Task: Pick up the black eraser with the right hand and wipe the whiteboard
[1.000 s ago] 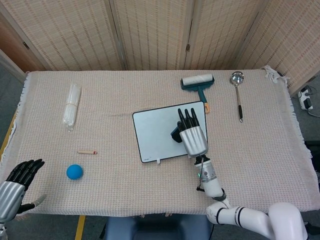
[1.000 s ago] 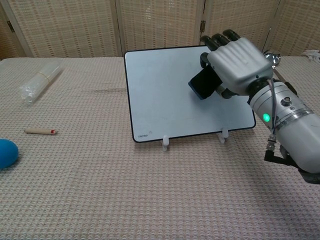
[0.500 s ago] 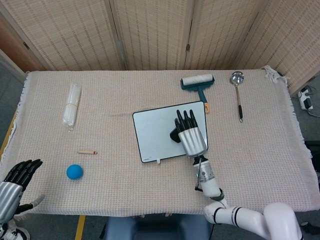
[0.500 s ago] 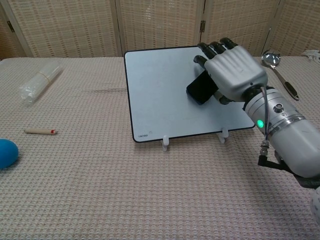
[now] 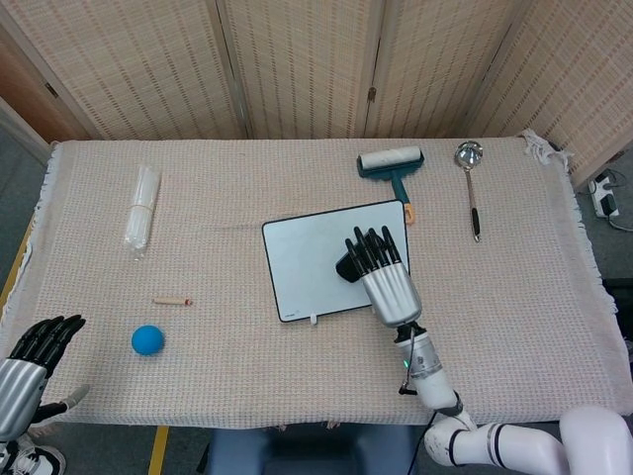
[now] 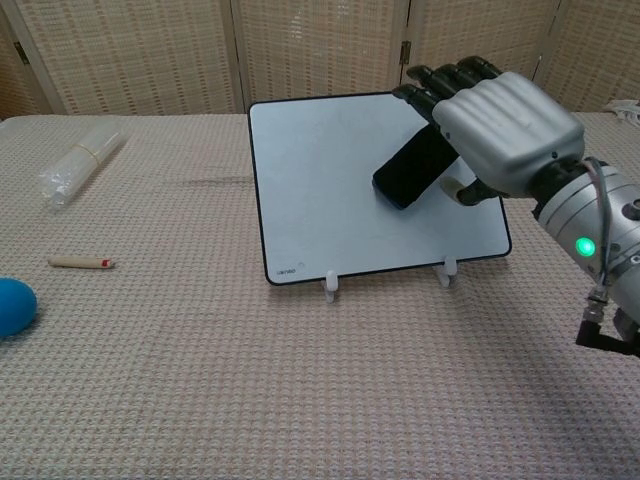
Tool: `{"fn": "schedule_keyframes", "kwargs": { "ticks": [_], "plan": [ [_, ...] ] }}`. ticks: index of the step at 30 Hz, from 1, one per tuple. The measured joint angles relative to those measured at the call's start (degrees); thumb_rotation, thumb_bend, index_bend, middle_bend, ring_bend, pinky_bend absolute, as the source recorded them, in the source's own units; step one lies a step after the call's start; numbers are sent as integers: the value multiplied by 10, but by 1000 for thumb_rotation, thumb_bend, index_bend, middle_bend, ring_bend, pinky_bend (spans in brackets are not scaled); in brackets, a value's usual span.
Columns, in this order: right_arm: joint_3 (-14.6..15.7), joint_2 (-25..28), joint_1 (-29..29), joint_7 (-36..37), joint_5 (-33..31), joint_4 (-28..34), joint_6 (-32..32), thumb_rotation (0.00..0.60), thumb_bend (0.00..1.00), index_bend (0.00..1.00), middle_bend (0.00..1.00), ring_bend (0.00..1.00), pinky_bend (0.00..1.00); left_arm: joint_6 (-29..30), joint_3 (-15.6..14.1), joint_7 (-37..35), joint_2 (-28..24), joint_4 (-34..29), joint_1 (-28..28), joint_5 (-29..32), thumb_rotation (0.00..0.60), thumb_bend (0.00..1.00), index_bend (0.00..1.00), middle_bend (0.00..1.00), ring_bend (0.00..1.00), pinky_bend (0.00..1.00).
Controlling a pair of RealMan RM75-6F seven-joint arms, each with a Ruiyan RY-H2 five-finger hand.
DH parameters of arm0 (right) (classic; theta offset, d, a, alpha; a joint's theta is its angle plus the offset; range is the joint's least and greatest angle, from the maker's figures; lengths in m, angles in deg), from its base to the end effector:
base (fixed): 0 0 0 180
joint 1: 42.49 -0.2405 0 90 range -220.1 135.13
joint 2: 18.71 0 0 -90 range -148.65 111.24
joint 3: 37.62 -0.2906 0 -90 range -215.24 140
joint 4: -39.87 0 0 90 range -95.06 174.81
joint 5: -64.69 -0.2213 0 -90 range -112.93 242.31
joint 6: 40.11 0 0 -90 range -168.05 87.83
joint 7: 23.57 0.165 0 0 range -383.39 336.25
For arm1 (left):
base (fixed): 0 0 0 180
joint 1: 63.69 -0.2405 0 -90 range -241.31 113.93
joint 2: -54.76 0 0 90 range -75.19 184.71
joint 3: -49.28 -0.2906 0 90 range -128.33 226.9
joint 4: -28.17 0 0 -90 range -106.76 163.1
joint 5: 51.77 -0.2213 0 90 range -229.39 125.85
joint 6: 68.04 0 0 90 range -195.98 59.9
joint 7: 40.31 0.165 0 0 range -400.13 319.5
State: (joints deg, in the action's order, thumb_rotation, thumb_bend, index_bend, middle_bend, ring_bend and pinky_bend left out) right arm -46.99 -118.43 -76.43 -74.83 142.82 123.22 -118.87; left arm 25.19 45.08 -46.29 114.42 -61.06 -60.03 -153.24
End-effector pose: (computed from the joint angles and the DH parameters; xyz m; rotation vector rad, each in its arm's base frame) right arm -0.1482 -0.3368 -0.0348 1.6599 -0.3285 0.8664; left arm -0.3280 0.1667 0.1791 -1.6081 -0.8030 -1.0201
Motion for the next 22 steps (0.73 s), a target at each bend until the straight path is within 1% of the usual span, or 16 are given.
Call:
{"fn": "schedule_keyframes", "kwargs": {
  "ticks": [2,5,6,7,9,10,12,14,15,18,20,22],
  "plan": [
    [14,27,18,3,3,49,-12,600,381,0,0,0,0,-2,1,6,2,-1,0,2,600,240,40,141,120,142],
    [46,91,58,16,7,144,-37,600,382,0,0,0,0,-4,2,19,6,-3,0,4,600,240,38,141,119,142],
    [63,124,78,28,11,182,-49,600,382,0,0,0,0,-4,2,24,7,-4,-1,4,600,240,37,141,119,142],
    [77,150,93,40,15,208,-58,600,381,0,0,0,0,-3,3,31,9,-6,-1,4,600,240,36,141,119,142],
    [110,209,128,82,29,249,-79,600,381,0,0,0,0,0,3,42,12,-9,-4,1,600,240,36,141,119,142],
    [123,231,141,104,36,259,-88,600,381,0,0,0,0,4,2,50,15,-10,-5,-2,600,240,36,141,119,142],
    [153,266,173,164,53,261,-107,600,381,0,0,0,0,8,2,62,19,-11,-7,-9,600,239,36,141,119,142],
    [177,285,198,220,66,244,-120,600,381,0,0,0,0,8,0,75,24,-11,-9,-13,600,239,37,141,119,142],
    [192,297,216,257,75,226,-129,600,381,0,0,0,0,7,0,81,26,-12,-9,-13,600,239,36,141,119,142],
    [220,322,263,333,98,170,-157,600,381,0,0,0,0,3,0,98,31,-14,-10,-13,600,239,36,141,119,142],
    [231,334,291,354,114,142,-175,600,381,0,0,0,0,1,-1,106,34,-15,-10,-16,600,239,36,141,119,142],
    [238,344,308,363,133,129,-186,600,381,0,0,0,0,0,-2,109,36,-14,-10,-20,600,239,36,141,120,142]
  ]
}}
